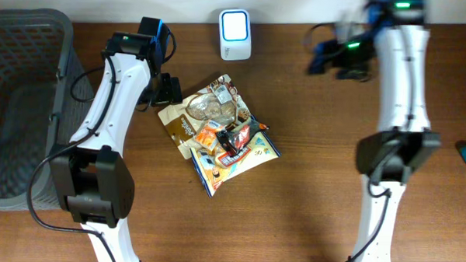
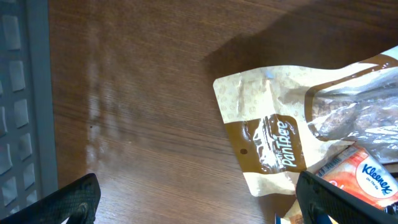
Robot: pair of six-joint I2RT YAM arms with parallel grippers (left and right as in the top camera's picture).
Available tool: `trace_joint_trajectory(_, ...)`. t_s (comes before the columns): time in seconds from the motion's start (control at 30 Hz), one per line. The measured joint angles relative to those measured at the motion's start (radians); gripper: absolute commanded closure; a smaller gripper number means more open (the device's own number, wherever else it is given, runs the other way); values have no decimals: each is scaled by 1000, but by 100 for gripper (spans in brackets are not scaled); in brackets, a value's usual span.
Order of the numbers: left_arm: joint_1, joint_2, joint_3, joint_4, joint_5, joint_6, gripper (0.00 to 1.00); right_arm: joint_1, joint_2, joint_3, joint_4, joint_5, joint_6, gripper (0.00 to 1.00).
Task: Scan the item barcode
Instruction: 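Reach the right gripper into the pile and grasp the black-and-orange packet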
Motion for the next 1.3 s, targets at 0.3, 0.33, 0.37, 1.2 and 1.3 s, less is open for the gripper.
trace_joint_trajectory(0.3,0,0,0,0,0,0,1,386,2,-262,144,179,336,21)
trace_joint_trajectory(0.33,0,0,0,0,0,0,1,403,2,-275,168,183,404,23)
trace_joint_trajectory(0.37,0,0,0,0,0,0,1,418,2,-283,182,196,478,25)
trace_joint_trajectory(1.2,-1,0,0,0,0,0,1,396,2,-488,233,514,985,49)
trace_joint_trajectory(1.3,-1,0,0,0,0,0,1,252,2,-488,208,487,880,48)
